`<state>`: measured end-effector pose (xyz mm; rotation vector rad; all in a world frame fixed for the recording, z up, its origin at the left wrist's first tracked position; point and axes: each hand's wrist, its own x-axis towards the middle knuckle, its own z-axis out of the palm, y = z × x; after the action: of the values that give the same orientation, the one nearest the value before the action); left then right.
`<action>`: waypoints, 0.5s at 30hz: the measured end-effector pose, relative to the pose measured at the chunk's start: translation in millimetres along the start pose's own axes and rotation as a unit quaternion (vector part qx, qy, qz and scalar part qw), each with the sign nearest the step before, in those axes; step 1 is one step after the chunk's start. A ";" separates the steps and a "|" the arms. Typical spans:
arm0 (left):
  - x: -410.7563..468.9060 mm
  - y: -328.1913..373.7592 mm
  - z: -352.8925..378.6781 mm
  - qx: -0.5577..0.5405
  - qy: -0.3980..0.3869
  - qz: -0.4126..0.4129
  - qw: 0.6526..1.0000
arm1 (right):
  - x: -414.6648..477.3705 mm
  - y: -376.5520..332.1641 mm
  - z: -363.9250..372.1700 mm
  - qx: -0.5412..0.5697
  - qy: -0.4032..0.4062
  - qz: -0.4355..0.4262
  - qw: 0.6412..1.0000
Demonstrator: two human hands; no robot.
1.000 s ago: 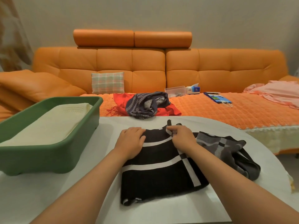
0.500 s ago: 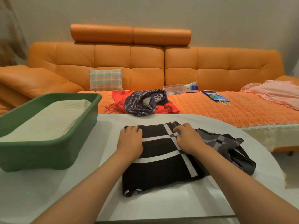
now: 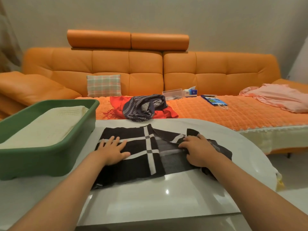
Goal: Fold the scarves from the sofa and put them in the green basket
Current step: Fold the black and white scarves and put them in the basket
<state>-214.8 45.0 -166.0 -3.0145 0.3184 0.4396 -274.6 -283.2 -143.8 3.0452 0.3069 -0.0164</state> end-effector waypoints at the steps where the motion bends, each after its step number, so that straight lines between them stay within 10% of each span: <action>1: -1.0 1.8 -5.5 0.015 -0.001 -0.005 1.000 | -1.9 1.8 -2.0 -0.026 0.005 0.002 1.000; 8: -16.7 87.9 -13.9 -0.136 0.198 0.181 0.954 | -9.3 8.1 -11.4 -0.107 -0.145 0.131 0.975; 15: -12.5 113.0 -0.7 -0.043 -0.001 0.223 0.974 | 2.3 40.5 -27.7 -0.123 0.203 0.129 0.963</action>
<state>-250.6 -62.8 -167.1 -3.0092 1.0111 0.4958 -264.2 -320.1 -113.0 2.7887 -0.0663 0.6185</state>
